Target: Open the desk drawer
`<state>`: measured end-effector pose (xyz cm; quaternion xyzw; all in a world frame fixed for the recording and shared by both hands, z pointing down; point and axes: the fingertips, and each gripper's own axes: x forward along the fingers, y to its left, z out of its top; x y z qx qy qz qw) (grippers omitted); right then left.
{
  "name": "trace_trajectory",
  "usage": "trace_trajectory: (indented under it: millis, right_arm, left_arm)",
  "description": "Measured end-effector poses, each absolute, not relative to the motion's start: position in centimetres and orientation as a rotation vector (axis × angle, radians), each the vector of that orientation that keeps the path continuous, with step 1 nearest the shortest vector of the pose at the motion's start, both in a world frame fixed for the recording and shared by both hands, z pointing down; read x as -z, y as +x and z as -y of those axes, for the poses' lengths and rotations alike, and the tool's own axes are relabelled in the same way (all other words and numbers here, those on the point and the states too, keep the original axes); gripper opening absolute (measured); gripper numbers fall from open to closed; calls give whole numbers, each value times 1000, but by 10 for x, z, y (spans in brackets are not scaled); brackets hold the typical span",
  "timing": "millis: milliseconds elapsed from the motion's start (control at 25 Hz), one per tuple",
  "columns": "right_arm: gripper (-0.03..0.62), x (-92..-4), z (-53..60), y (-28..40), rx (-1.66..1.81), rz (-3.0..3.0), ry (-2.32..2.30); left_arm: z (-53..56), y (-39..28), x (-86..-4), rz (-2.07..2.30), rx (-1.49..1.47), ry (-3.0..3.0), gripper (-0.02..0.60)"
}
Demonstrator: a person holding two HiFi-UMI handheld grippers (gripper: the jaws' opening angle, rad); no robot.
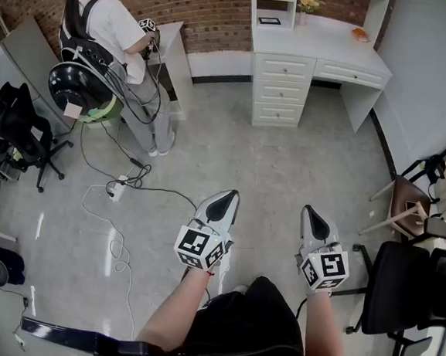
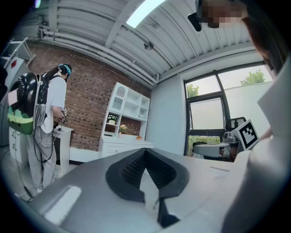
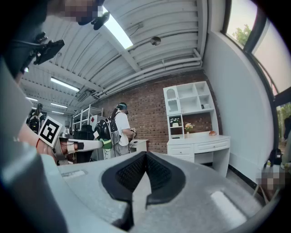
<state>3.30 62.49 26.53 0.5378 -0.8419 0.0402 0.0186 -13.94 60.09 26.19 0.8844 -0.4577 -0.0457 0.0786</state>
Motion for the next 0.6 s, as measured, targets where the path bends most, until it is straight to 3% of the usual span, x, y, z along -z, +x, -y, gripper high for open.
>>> trace_trajectory:
  millis: [600]
  right_arm:
    - [0,-286,-536,42,-189,2609,1674]
  left_arm:
    - [-516,-138,-277,1380,110,2624,2]
